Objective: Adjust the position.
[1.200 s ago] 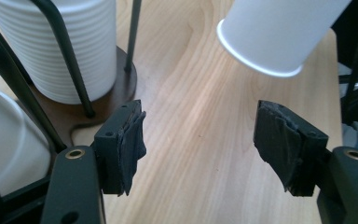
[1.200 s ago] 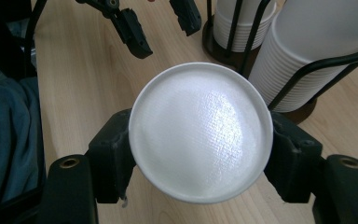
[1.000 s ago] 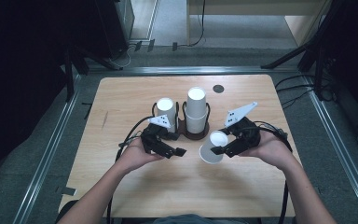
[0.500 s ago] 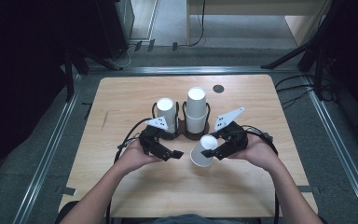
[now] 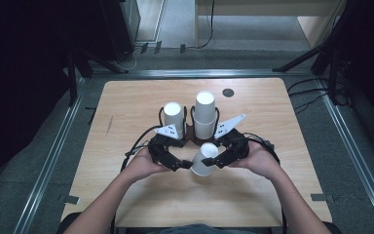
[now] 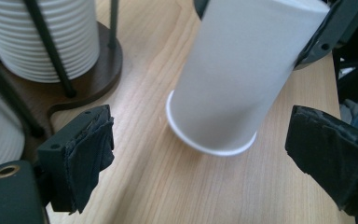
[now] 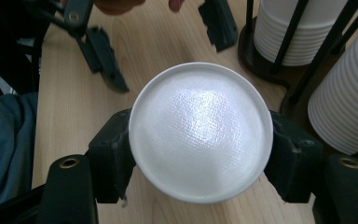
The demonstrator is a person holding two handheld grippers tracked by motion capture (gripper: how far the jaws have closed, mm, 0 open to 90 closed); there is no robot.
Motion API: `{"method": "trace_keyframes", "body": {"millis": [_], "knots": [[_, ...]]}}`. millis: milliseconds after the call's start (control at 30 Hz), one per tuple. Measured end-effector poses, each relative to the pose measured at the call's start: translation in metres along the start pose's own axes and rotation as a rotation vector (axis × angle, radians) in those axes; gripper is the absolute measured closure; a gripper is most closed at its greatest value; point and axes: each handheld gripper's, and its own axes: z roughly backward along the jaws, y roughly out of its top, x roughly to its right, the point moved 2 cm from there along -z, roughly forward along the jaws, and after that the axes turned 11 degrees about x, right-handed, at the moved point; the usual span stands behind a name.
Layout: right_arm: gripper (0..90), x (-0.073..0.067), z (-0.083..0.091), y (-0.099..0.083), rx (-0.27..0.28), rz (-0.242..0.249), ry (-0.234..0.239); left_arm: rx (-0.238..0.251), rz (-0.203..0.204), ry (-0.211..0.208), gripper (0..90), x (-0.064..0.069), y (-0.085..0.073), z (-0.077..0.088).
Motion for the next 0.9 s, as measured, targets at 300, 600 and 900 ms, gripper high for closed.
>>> {"method": "trace_keyframes", "body": {"millis": [300,600,900], "knots": [[33.2,-0.002,-0.001,0.01,0.048,-0.014,0.019,-0.012,-0.026,-0.034,8.1,0.006,0.0,-0.013],[33.3,-0.006,0.0,0.018,0.093,-0.025,0.05,0.011,-0.058,-0.056,12.2,0.012,0.001,-0.016],[34.4,-0.005,0.002,0.02,0.121,-0.051,0.077,0.035,-0.133,-0.065,28.2,0.017,0.004,-0.011]]}}
